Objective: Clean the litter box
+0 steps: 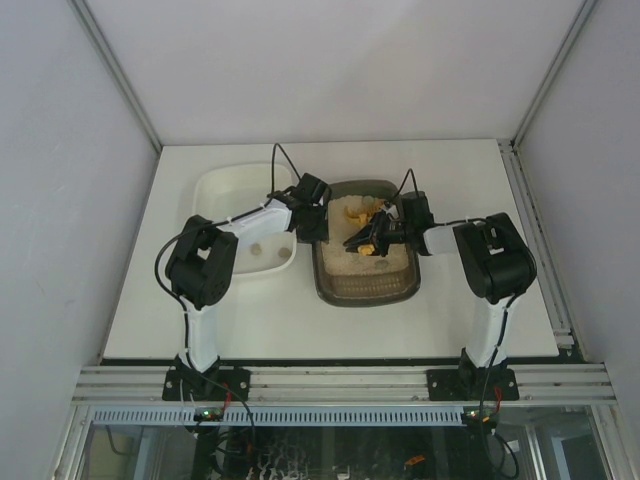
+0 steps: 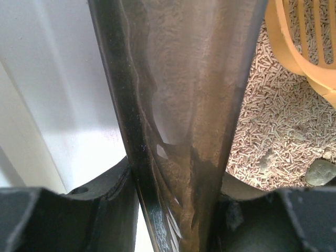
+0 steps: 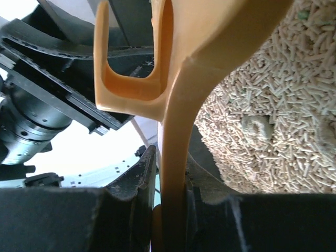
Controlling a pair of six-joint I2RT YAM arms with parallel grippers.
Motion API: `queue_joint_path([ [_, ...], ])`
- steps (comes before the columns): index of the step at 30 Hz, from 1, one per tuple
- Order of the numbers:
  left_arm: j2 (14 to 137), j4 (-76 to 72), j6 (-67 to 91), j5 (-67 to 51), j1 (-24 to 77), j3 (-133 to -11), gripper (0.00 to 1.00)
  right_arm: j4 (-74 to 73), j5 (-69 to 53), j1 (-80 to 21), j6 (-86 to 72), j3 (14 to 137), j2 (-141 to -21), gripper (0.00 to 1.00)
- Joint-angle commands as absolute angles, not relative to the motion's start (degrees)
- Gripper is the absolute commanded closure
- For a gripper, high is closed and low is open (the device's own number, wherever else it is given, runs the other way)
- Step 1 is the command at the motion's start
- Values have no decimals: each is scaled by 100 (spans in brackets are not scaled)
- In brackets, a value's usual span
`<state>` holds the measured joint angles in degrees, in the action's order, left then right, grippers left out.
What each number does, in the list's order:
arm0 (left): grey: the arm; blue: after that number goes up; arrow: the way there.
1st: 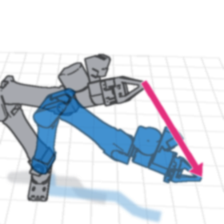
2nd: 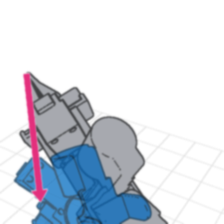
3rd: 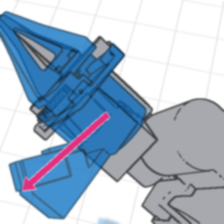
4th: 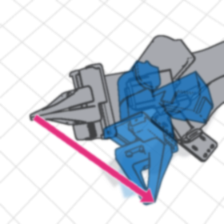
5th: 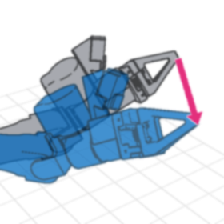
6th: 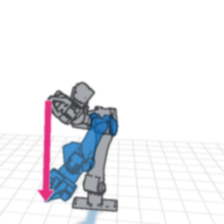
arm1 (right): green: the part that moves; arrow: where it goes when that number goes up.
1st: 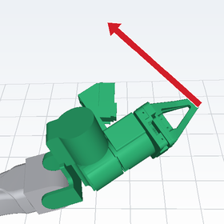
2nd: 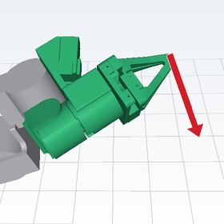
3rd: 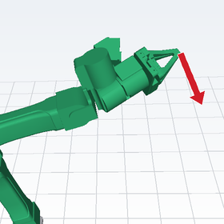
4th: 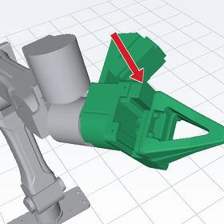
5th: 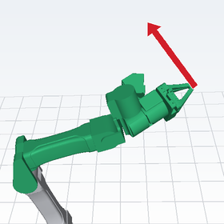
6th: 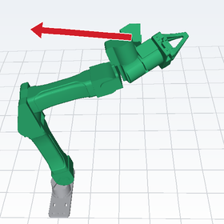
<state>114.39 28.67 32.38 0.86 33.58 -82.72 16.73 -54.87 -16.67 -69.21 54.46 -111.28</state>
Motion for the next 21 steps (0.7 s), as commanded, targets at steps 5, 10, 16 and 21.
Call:
queue_joint_path([
  [5,11144,2604,2927,-698,3533,-8290,62,2176,-5172,-1822,-5871,5176,-10506,100],
  [10,11166,2608,2918,-697,3533,-8284,62,2093,-5190,-1884,-5608,5124,-10459,100],
  [16,11206,2634,2918,-678,3526,-8314,62,1993,-5294,-1907,-5360,5030,-10468,100],
  [21,11242,2710,2914,-662,3488,-8396,62,2145,-5302,-1941,-5344,4725,-10323,100],
])
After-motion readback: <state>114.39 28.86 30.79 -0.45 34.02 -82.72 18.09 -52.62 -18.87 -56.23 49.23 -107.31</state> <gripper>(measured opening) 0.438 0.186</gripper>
